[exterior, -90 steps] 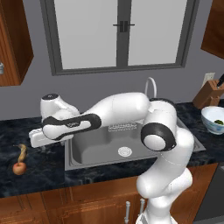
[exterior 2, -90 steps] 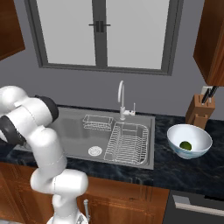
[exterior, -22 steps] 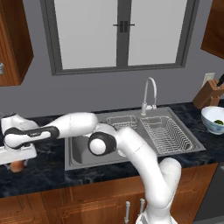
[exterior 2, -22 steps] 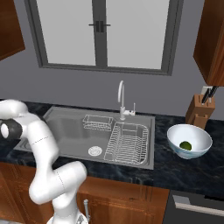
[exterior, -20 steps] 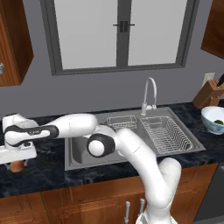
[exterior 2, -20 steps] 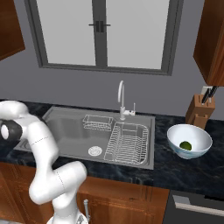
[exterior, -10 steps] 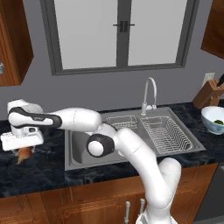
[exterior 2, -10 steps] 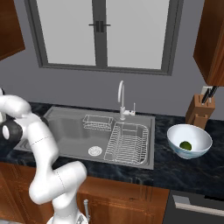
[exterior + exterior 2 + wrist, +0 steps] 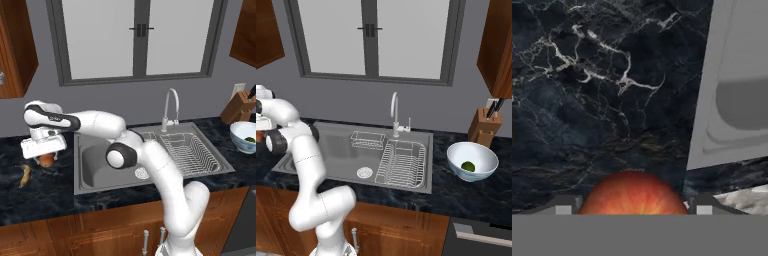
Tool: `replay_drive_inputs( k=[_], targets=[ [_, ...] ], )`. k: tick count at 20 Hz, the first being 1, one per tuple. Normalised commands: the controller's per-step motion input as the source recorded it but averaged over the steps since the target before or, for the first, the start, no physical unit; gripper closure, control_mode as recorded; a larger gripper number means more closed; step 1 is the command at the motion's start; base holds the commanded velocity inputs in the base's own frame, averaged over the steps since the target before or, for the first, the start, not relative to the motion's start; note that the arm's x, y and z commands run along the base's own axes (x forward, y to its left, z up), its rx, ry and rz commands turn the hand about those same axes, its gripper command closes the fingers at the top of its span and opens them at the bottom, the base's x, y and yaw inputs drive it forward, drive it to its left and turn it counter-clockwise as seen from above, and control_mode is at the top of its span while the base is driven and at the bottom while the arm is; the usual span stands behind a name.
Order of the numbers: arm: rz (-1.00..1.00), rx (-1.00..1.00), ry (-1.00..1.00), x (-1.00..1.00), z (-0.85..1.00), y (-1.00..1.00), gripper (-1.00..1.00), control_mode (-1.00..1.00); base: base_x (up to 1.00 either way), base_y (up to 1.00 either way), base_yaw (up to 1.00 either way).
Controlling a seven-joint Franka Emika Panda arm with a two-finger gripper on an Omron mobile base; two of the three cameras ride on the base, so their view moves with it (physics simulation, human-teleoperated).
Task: There is a mixed pile of frozen fruits and vegetables on the counter. Locate all the frozen vegetables and place the items in a bowl on the counter. Take all the frozen fruits and defrost them in a running sink.
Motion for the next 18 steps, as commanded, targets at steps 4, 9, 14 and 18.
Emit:
replay_drive_inputs(
  k=[4, 9, 14, 18],
  targets=[
    [-0.14, 0.08, -0.09, 0.0, 0.36, -1.0, 1.0, -1.0, 0.0, 0.0, 0.0],
    [-0.1, 0.14, -0.41, -0.03, 0.01, -1.0, 1.0, -1.0, 0.0, 0.0, 0.0],
    [-0.05, 0.15, -0.55, 0.0, -0.08, -1.0, 1.0, -1.0, 0.0, 0.0, 0.0],
    [-0.05, 0.18, -0.29, 0.0, 0.0, -1.0, 1.0, -1.0, 0.0, 0.0, 0.0]
  ],
)
